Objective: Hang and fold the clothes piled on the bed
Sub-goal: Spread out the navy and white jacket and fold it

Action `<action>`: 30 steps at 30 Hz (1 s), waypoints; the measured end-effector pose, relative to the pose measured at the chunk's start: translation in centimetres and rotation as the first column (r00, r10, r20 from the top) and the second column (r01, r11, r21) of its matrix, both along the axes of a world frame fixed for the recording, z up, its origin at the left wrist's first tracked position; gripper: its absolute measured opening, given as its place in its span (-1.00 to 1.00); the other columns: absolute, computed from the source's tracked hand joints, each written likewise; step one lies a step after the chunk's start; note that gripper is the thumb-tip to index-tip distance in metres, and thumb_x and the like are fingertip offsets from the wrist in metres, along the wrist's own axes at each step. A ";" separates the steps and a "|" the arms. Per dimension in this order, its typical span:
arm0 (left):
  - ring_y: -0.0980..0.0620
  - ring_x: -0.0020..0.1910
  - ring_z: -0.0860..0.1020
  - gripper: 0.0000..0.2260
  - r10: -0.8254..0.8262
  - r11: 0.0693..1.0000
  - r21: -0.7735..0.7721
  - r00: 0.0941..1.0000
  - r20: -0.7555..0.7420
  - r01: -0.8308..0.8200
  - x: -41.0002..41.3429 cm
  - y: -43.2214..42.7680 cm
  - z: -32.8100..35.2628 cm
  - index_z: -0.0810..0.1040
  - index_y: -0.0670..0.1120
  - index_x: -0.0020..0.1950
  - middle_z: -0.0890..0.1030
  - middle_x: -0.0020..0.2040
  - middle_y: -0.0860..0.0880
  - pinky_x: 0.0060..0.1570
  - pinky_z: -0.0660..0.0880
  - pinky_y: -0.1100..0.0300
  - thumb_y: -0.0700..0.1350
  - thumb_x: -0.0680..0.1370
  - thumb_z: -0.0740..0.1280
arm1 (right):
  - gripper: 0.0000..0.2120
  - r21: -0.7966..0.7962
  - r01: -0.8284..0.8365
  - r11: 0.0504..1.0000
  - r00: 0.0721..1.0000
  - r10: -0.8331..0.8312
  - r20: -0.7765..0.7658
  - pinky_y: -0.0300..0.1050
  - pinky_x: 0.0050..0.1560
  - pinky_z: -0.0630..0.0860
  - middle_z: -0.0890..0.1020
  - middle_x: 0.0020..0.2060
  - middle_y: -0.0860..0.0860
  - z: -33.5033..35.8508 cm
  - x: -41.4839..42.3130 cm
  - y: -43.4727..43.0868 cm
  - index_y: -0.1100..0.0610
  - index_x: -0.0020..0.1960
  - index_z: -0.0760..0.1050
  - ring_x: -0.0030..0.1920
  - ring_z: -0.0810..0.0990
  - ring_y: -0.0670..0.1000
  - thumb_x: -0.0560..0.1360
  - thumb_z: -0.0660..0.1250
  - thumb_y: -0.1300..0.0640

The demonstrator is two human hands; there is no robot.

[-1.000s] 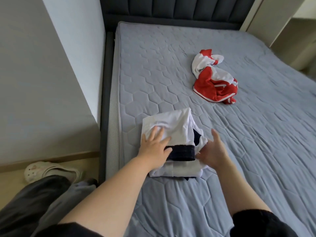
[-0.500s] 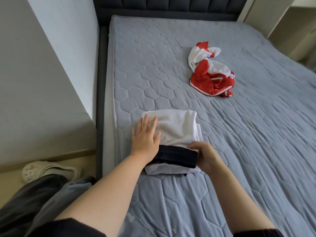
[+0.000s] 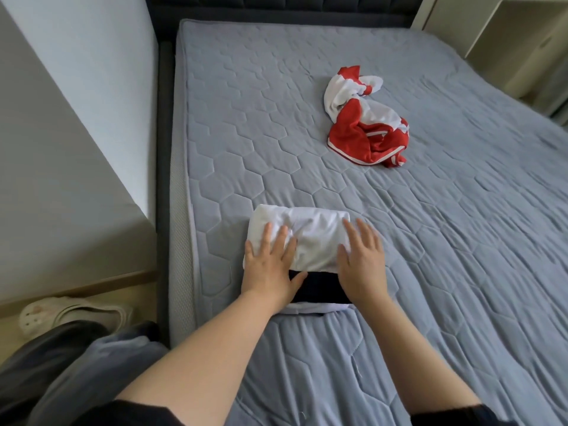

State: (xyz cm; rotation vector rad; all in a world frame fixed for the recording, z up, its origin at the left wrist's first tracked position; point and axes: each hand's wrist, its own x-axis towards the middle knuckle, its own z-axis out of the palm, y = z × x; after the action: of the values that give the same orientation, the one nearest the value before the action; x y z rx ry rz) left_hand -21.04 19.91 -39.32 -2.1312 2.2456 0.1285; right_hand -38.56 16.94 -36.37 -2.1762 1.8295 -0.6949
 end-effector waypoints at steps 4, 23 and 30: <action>-0.12 0.48 -0.40 -0.33 -0.006 1.000 0.026 1.000 -0.028 0.007 0.5 -0.2 -0.2 -0.16 0.03 0.57 -0.28 0.55 0.03 0.42 -0.07 -0.28 0.31 0.57 -0.07 | -0.46 0.372 -0.103 0.922 0.980 0.159 -0.122 0.10 0.51 -0.12 -0.02 0.56 -0.01 -2.5 0.3 -1.7 -0.03 0.55 0.06 0.55 -0.09 0.06 0.62 0.02 -0.15; -0.01 0.52 -0.32 -0.49 -0.071 0.997 -0.032 0.982 -0.177 0.066 0.8 -0.9 0.2 -0.26 0.20 0.52 -0.24 0.56 0.11 0.41 -0.22 -0.29 0.17 0.57 -0.24 | -0.60 0.837 -0.349 0.421 0.504 -0.669 0.546 -0.06 -0.09 0.61 0.67 0.02 0.19 -0.6 -0.8 -4.0 0.29 0.19 0.52 -0.05 0.67 0.12 0.44 0.44 0.09; 0.06 0.54 -0.23 -0.57 0.233 0.971 0.094 0.780 -0.580 -0.220 1.6 -1.0 3.7 -0.11 0.19 0.55 -0.16 0.57 0.13 0.46 -0.21 -0.12 0.07 0.66 -0.15 | -0.70 0.761 -0.344 0.551 0.485 -0.589 0.646 -0.03 -0.15 0.60 0.67 -0.06 0.21 4.8 3.9 -3.7 0.29 0.12 0.52 -0.16 0.66 0.13 0.45 0.41 0.17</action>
State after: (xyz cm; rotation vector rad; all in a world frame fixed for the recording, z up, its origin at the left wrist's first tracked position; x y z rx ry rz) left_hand -19.40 18.87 -35.66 -2.6164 2.1991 0.9479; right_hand -34.65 13.25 -31.55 -0.6980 1.2616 -0.5763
